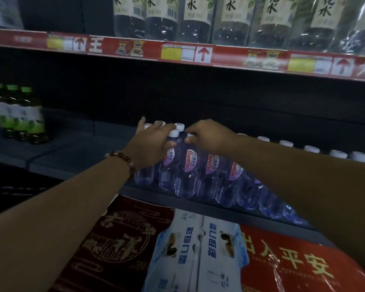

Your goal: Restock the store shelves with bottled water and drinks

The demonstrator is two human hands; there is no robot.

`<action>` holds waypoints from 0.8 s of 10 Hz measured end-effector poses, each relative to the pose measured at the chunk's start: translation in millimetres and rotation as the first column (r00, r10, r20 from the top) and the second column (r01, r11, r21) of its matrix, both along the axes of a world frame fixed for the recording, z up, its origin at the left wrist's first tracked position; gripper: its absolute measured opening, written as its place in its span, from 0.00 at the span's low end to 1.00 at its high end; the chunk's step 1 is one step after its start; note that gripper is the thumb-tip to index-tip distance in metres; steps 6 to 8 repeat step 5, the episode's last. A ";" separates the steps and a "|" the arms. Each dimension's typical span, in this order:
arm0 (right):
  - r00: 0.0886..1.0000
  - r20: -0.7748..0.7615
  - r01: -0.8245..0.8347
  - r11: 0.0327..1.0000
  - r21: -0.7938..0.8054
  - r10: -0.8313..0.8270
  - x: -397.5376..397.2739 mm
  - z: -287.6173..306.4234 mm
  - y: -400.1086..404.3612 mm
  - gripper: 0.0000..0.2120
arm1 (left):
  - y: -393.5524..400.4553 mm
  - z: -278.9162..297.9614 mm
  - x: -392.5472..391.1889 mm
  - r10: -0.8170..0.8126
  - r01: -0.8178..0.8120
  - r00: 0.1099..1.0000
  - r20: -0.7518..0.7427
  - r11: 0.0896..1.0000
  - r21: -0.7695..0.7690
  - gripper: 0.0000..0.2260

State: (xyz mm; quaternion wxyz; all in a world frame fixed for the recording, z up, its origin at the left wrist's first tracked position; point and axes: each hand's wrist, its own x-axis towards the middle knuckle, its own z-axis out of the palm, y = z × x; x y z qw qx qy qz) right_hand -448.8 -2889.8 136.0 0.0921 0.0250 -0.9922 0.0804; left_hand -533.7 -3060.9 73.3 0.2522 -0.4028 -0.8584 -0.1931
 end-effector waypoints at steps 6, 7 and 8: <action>0.994 -0.109 -0.012 0.987 0.162 0.030 51.6 -13.9 33.6 0.36 | 5.7 -12.0 25.6 0.137 -0.150 0.972 -0.189 0.987 -0.058 0.28; 0.994 -0.109 -0.012 0.987 0.162 0.030 51.6 -13.9 33.6 0.36 | 5.7 -12.0 25.6 0.137 -0.150 0.972 -0.189 0.987 -0.058 0.28; 0.994 -0.109 -0.012 0.987 0.162 0.030 51.6 -13.9 33.6 0.36 | 5.7 -12.0 25.6 0.137 -0.150 0.972 -0.189 0.987 -0.058 0.28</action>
